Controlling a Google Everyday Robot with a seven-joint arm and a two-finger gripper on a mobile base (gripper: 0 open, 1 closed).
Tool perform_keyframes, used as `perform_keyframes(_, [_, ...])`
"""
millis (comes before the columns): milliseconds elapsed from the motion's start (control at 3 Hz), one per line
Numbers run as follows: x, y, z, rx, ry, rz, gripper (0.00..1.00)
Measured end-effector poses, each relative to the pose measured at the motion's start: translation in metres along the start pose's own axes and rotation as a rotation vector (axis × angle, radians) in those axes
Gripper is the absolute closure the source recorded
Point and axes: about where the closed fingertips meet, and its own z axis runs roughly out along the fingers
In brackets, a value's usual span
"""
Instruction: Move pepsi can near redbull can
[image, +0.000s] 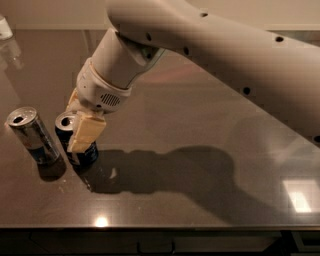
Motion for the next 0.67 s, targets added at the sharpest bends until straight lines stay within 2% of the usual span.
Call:
perform_keyframes(333, [-0.0053, -0.0027, 0.0075, -0.001, 0.002, -0.009, 0.84])
perform_keyframes(667, [-0.0094, -0.0047, 0.0136, -0.004, 0.003, -0.019, 0.6])
